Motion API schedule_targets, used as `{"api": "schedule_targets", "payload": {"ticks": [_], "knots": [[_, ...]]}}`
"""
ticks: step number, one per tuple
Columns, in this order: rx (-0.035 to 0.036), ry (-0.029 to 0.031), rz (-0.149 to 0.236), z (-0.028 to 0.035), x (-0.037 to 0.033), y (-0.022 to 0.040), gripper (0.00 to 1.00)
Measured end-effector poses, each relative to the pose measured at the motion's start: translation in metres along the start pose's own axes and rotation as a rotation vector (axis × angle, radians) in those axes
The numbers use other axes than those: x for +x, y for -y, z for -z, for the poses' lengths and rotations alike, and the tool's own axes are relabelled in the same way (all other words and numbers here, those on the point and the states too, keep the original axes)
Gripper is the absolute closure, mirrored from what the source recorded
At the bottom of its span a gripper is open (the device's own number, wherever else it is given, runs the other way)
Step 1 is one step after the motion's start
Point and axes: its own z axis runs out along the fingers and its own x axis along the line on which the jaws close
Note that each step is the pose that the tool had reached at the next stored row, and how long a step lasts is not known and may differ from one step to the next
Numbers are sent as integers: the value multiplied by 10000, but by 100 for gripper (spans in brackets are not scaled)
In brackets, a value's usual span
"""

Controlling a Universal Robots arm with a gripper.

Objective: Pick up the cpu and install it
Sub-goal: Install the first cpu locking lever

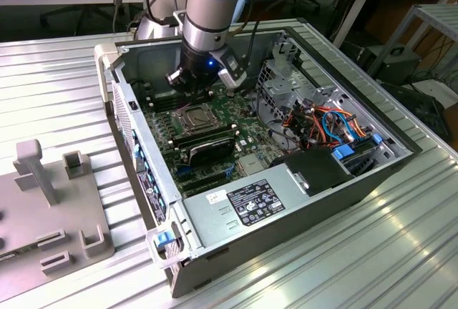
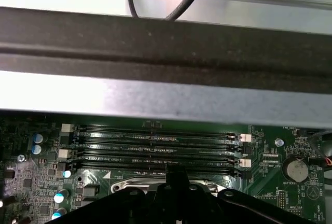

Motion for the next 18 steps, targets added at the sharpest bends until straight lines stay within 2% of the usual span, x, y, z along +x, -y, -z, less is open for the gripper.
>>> {"api": "schedule_targets", "payload": {"ticks": [7,12,18], "knots": [[17,-1,0,-64,-35,12,89],[58,-4,3,-114,-60,22,89],[85,-7,3,-133,-72,27,89]]}}
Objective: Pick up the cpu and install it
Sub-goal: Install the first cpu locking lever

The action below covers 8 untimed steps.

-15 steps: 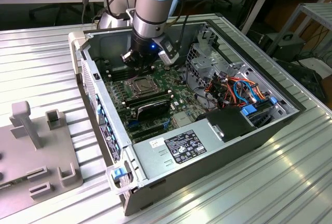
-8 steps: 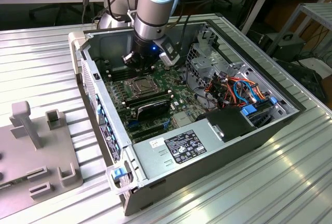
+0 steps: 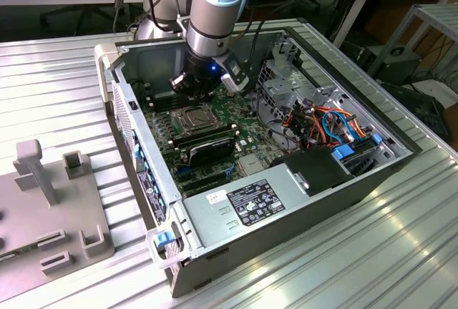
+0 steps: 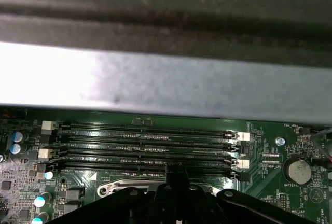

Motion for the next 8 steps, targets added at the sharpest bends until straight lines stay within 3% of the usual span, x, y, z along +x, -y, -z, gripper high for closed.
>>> {"api": "schedule_targets", "payload": {"ticks": [8], "knots": [[-2,2,1,-1,-1,0,89]]}}
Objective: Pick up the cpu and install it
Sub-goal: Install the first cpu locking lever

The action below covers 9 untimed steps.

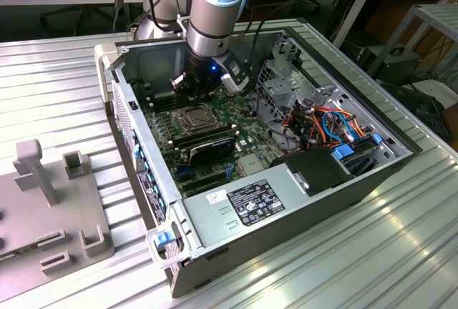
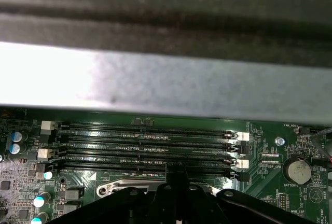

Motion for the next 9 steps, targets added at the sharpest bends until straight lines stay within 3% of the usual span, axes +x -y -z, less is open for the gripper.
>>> {"api": "schedule_targets", "payload": {"ticks": [9], "knots": [[-1,0,0,83,-4,-13,89]]}}
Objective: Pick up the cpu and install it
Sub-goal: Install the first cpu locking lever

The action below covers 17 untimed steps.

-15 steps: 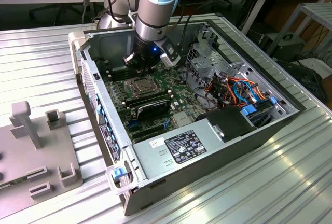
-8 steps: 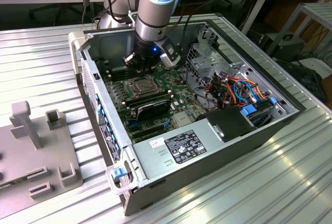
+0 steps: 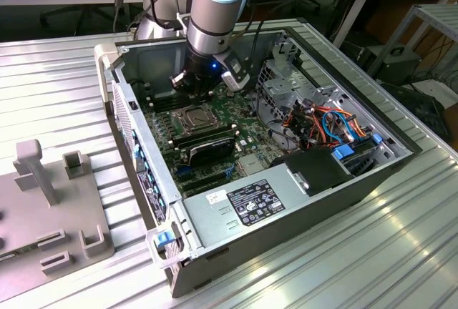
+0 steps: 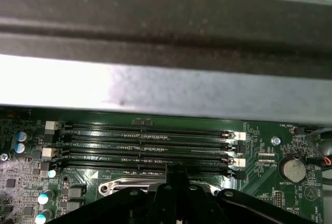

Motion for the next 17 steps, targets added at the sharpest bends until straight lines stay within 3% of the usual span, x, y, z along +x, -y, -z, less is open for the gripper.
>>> {"api": "schedule_targets", "payload": {"ticks": [17], "knots": [[3,7,-18,15,-1,-2,89]]}}
